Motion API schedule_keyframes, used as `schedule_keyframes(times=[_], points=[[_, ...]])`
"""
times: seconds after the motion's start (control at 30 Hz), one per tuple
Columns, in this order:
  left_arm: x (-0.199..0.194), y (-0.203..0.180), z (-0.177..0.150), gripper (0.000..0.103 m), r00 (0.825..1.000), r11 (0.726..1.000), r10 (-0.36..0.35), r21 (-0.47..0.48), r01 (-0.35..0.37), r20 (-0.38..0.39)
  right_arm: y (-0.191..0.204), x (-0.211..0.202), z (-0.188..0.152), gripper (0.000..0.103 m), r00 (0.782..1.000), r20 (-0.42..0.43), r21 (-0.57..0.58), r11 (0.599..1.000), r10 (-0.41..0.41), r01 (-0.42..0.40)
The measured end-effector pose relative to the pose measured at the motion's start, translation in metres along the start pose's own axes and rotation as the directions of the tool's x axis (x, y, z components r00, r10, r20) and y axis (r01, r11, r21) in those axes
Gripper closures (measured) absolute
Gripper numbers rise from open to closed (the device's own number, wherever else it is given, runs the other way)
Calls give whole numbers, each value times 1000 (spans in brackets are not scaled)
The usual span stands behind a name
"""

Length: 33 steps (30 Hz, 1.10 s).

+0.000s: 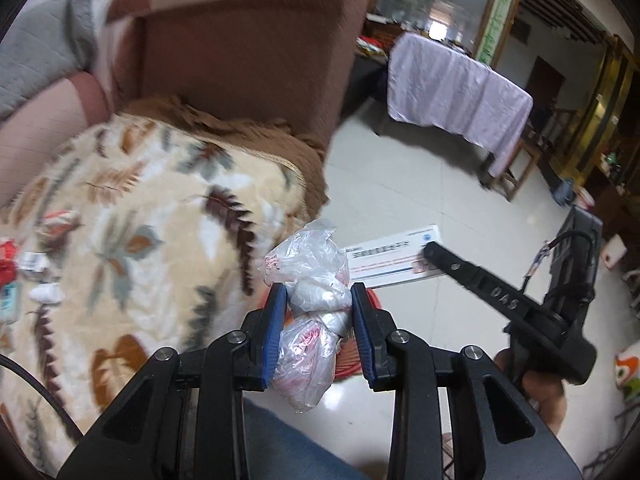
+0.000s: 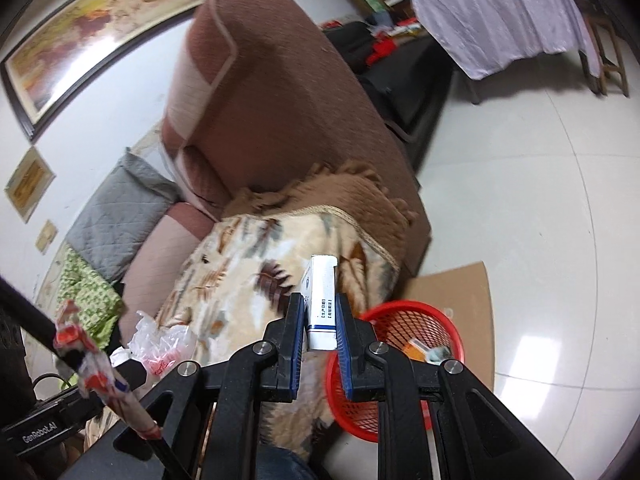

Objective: Collect trash
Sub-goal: 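Carry the bag and box to the red wastebasket and open both tools, then move both tools back over the trash on the blanket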

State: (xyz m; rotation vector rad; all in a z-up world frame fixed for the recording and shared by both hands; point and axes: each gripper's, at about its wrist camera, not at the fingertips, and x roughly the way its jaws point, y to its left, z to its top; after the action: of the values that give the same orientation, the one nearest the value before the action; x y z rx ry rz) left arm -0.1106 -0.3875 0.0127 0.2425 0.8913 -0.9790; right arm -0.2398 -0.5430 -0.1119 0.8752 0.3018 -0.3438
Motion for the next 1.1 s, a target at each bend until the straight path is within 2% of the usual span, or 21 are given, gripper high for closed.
schedule_keyframes(times=[0.07,0.17,0.37,0.5,0.57,0.6,0.63,0.73,0.87,0.93,1.03,1.1], points=[[23,0,3,71,998,999,-42,-14,42,-52,-8,9,-2,87,1000,-19,22,1000,-13,14],[51,0,4,71,992,998,-62,-37,58,-110,-22,21,-5,87,999,-42,49,998,-29,31],[94,-1,0,71,981,996,-76,-66,65,-180,-44,35,-11,86,996,-72,77,996,-47,53],[109,-2,-1,68,979,996,-69,-64,58,-191,-50,41,-13,84,996,-89,98,994,-29,38],[112,-1,0,66,976,995,-79,-73,66,-201,-49,43,-13,75,994,-102,97,994,-39,49],[113,0,0,65,974,994,-92,-80,77,-206,-50,43,-12,66,994,-104,99,994,-33,43],[113,1,1,61,974,993,-99,-86,82,-206,-50,42,-12,63,994,-101,101,994,-33,43],[103,6,4,47,977,989,-117,-107,99,-177,-47,37,-10,63,995,-91,98,994,-33,42],[76,14,8,47,988,991,-102,-104,90,-116,-34,28,-7,54,998,-65,77,997,-4,9],[53,19,8,47,996,994,-65,-91,58,-69,-22,20,-5,40,999,-45,53,998,24,-22],[17,32,2,42,1000,995,-20,-99,21,10,2,9,-3,27,997,-14,7,998,70,-70],[-9,43,-6,40,998,993,18,-118,-11,61,24,2,-4,23,995,-4,-36,995,98,-98]])
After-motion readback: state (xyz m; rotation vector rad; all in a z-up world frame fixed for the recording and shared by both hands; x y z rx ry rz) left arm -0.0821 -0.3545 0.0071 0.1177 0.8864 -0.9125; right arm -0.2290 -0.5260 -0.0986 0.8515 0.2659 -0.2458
